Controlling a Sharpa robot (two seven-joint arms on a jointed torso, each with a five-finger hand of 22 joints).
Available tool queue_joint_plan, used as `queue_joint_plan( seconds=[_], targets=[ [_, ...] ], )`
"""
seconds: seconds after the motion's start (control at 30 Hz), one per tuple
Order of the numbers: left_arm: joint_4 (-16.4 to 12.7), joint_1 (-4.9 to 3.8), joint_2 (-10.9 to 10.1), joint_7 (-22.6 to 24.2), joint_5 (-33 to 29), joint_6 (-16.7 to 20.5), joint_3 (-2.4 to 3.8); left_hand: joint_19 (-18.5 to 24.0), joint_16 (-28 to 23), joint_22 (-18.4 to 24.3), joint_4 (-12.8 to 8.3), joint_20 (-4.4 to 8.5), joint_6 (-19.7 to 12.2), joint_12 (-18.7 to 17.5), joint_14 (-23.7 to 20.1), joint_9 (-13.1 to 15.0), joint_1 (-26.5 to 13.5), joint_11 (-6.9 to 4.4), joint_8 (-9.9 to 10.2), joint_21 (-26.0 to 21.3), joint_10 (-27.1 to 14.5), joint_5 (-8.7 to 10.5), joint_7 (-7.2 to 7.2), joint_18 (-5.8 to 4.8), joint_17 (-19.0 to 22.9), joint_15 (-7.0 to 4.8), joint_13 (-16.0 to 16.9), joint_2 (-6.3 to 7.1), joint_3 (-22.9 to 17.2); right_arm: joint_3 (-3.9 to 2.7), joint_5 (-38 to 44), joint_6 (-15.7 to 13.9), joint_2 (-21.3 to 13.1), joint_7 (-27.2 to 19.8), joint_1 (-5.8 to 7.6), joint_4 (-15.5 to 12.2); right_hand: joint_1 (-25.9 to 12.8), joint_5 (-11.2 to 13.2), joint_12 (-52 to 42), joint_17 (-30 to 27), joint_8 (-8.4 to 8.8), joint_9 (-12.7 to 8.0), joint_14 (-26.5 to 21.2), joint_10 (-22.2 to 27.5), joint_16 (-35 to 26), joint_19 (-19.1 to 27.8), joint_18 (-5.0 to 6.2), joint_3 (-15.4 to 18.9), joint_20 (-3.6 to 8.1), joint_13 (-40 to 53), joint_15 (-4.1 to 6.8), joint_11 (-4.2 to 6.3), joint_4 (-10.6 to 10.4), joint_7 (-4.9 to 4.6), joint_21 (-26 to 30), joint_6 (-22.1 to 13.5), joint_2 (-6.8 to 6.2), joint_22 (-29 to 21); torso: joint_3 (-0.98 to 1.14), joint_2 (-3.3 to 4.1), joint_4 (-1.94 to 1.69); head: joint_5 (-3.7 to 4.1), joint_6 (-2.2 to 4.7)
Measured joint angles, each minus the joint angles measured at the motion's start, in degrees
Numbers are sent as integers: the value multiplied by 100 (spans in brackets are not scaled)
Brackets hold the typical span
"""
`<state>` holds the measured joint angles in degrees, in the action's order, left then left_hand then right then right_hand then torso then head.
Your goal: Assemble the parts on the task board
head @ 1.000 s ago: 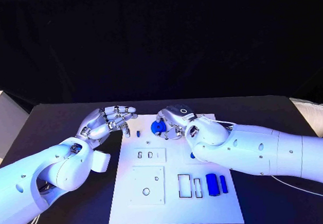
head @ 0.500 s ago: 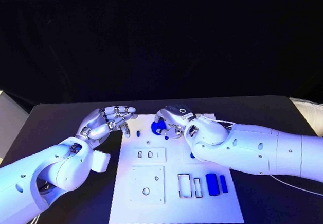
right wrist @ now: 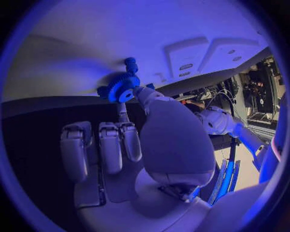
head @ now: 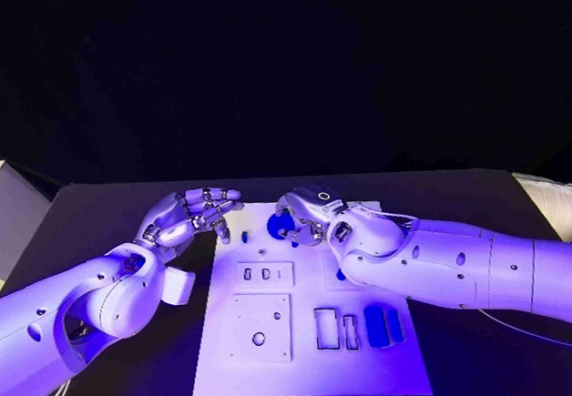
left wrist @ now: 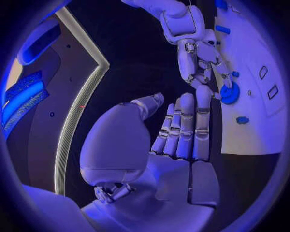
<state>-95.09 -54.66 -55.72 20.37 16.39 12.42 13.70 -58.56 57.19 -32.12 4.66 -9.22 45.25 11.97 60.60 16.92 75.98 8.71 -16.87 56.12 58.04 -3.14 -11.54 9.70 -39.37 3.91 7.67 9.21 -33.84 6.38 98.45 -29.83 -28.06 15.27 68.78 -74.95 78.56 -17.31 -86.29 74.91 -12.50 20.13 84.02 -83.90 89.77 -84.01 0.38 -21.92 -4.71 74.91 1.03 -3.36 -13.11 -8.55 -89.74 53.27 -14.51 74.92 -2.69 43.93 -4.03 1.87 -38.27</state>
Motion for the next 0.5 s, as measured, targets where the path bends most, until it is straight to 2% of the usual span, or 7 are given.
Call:
queue_joint_plan(
  seconds=[0.1, 0.17, 0.23, 0.3, 0.37, 0.5],
  targets=[
    [1, 0, 1, -1, 0, 0, 0, 2, 0, 0, 0, 2, 0, 0, 0, 0, 0, 0, 0, 0, 0, 0, 0, 0, 0, 0, 0, 0, 0, 0, 0, 16, 2, -4, 0, 9, -66, 0, 13, 0, 23, -24, -1, -20, 0, 7, 0, 4, -7, 0, -41, -20, -4, -3, 0, -45, -66, 0, 1, 1, 0, -1, 2],
    [1, 0, 2, -2, 0, 0, 0, 22, 0, 0, 0, 21, 0, 0, 0, 0, 0, 0, 0, 0, 0, 0, 0, 0, 0, 0, 0, 0, 0, 0, -3, 37, 4, -13, 0, 16, -281, -67, 57, 0, 84, -46, 0, 1, 0, -7, 0, 103, -52, 1, -42, -42, -163, -27, 0, -114, -108, 0, 1, 1, 1, -3, 2],
    [2, 0, 2, -3, 0, 0, 0, 23, 0, 0, 4, 20, 0, 0, -1, 0, 0, 0, 0, 0, 0, 0, 0, 0, 0, 1, 0, 0, -4, 2, -17, 62, 4, -17, -2, 33, -653, -236, 66, 0, 89, -74, -20, -9, 0, -9, 0, 232, -56, 4, -61, -51, -311, -33, 0, -137, -13, 0, 1, 1, 1, -3, 2],
    [2, 0, 3, -4, 0, 0, 0, 43, 0, 0, 52, 0, 0, 41, -21, 3, -48, 11, 0, 0, -11, 0, 0, 0, 9, 21, 6, -48, -31, 4, -33, 90, 3, -21, -3, 41, -906, -279, 92, 0, 122, -93, -1, -20, 0, 11, 0, 357, -76, 4, -82, -62, -362, -55, 0, -159, 54, -1, 1, 1, 1, -4, -2],
    [3, 0, 3, -4, -2, 0, 0, 43, 0, 0, 81, 0, 0, 45, -21, 7, -58, 14, 0, 0, -26, 0, 0, 0, 10, 21, 9, -55, -16, 4, -51, 106, 3, -26, -4, 44, -983, -279, 93, 0, 122, -105, -1, -20, 0, 11, 0, 464, -76, 4, -82, -62, -362, -64, 0, -168, 94, -1, 1, 1, 1, -4, -5],
    [6, 0, 3, -6, -7, 0, 0, 43, 0, 0, 81, 0, 0, 45, -21, 7, -91, 0, 0, 0, -40, 0, 0, 0, 10, 21, 9, -45, -16, 3, -84, 131, 5, -36, -2, 49, -1004, -279, 93, 0, 128, -109, -1, -20, 0, 11, 0, 493, -75, 4, -82, -62, -348, -63, 0, -169, 87, -1, 1, 1, 0, -4, -9]
  ],
)
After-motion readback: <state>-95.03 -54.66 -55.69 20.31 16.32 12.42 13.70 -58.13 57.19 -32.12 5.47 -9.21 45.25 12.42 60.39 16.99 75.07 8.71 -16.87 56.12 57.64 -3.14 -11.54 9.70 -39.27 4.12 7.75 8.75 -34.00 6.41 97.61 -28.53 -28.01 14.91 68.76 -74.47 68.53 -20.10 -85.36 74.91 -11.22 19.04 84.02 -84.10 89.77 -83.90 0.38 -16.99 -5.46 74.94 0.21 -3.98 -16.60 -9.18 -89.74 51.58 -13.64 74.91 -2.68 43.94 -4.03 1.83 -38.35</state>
